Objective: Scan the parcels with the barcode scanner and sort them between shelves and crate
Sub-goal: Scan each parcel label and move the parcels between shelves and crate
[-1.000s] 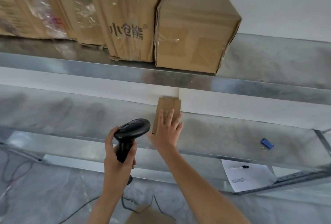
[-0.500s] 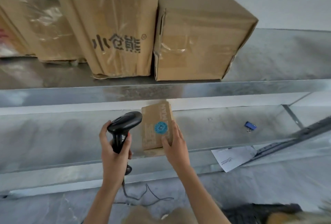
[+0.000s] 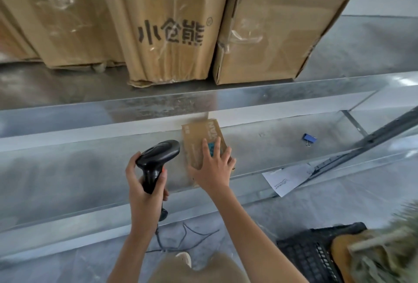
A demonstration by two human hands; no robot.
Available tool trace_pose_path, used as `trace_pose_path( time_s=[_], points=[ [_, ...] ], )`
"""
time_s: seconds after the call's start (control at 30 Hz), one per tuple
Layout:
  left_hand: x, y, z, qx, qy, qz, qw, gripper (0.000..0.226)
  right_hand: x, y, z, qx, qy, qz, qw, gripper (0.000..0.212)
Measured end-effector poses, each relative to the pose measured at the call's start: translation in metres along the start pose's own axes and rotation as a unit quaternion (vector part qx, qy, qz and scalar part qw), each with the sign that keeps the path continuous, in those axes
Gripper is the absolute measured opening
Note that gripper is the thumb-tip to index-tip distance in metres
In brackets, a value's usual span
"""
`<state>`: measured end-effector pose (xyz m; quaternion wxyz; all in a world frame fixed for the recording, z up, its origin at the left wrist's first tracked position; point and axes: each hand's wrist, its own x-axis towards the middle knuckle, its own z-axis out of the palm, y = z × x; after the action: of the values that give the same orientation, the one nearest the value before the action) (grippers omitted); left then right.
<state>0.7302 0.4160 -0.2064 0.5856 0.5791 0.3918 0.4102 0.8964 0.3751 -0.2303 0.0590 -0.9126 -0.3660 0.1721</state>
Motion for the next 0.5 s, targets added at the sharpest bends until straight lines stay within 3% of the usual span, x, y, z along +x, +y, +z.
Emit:
trace_pose_path(
  time_s=[0.17, 0.37, 0.43, 0.5],
  points=[
    [-0.006, -0.002, -0.012, -0.010, 0.005, -0.002, 1.000, 0.063, -0.009, 0.008, -0.007, 0.146, 0.010, 0.025, 0.989, 0.083],
    [-0.007, -0.005, -0.023, -0.016, 0.002, -0.006, 1.000, 0.061, -0.023, 0.012, -0.009, 0.357, -0.014, 0.019, 0.934, 0.084],
    [-0.006, -0.007, -0.026, -0.017, 0.004, -0.007, 1.000, 0.062, -0.025, 0.014, -0.012, 0.373, -0.007, 0.020, 0.928, 0.081],
    [-0.007, -0.009, -0.029, -0.018, 0.005, -0.011, 1.000, 0.063, -0.025, 0.019, -0.016, 0.295, 0.024, 0.008, 0.955, 0.068]
  ],
)
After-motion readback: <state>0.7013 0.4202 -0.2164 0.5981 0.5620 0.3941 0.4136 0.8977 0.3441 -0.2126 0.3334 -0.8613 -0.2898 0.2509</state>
